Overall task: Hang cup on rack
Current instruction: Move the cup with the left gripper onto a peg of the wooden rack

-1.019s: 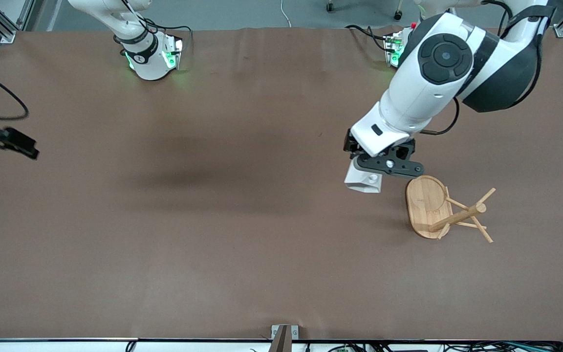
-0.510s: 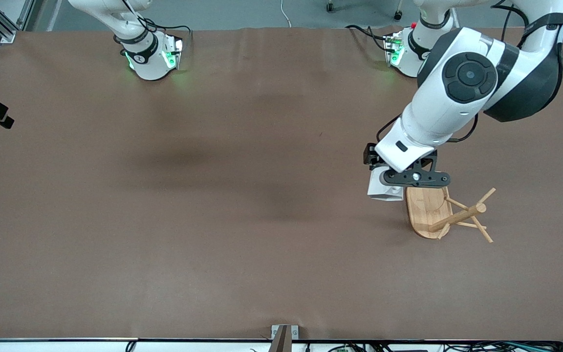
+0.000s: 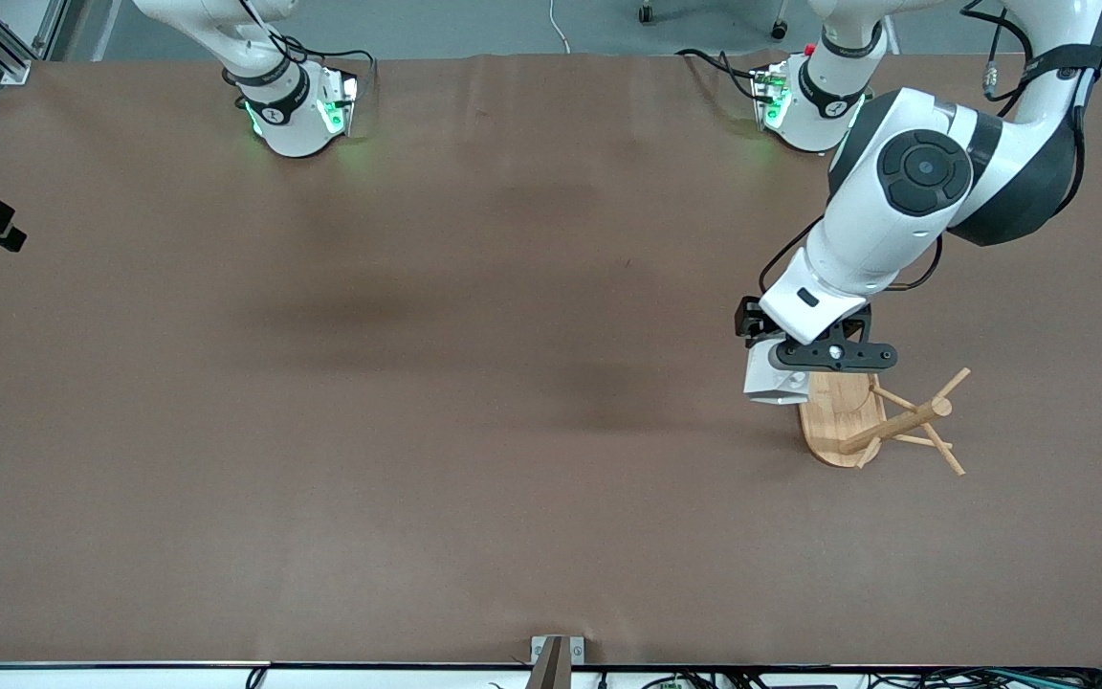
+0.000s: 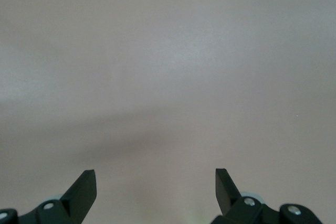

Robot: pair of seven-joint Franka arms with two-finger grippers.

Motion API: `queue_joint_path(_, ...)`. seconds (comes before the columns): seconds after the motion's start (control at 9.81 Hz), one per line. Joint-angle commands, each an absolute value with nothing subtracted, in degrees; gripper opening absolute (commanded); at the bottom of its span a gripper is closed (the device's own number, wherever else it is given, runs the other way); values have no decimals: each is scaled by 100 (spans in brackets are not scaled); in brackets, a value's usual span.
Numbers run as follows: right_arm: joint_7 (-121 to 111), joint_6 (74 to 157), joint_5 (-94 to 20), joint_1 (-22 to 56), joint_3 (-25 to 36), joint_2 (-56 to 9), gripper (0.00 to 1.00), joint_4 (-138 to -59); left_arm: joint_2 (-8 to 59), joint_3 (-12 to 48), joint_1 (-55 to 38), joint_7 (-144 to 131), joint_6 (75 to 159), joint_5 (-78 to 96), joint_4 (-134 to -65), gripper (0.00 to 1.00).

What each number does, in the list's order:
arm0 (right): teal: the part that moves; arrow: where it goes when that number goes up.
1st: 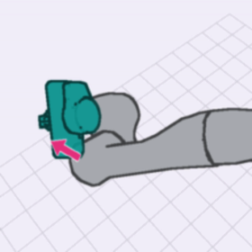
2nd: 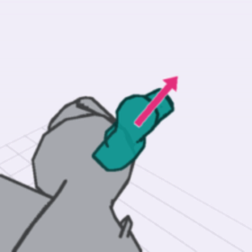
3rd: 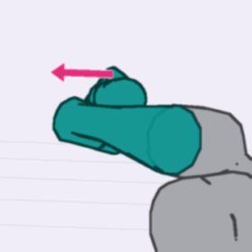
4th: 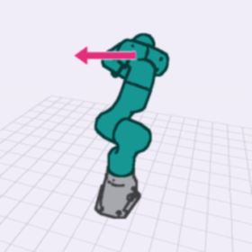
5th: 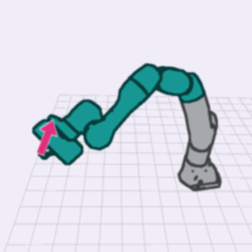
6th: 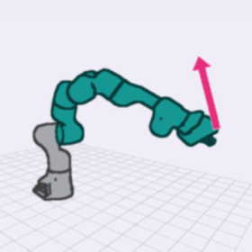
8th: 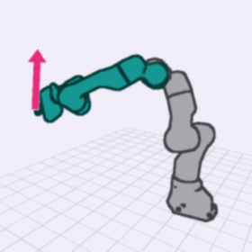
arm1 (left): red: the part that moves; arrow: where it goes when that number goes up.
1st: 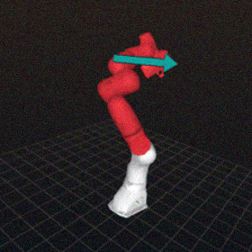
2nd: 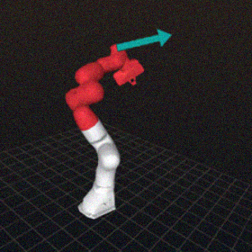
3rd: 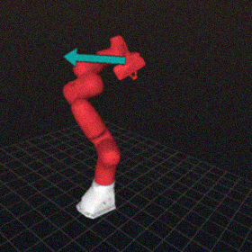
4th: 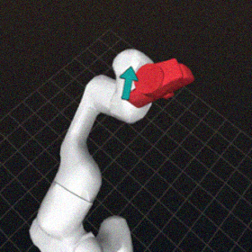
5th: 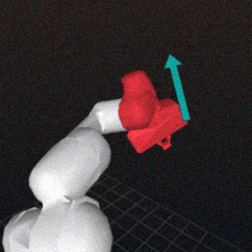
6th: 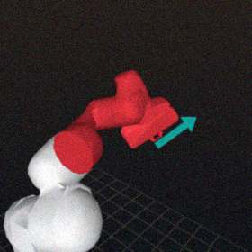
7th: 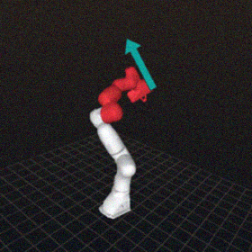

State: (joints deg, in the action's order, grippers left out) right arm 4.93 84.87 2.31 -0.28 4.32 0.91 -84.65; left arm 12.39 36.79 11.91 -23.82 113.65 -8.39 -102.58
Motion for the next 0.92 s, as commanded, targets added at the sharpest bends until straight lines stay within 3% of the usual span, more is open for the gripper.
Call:
queue_joint_path(0.0,439,8455,141,-62,413,62,100,-8385,836,3727,1362,-2066,11836,-563,-11089,0)
queue_joint_path(0.82,448,8446,132,-70,413,62,100,-8420,1169,3447,1758,-161,12550,-554,-11285,1)
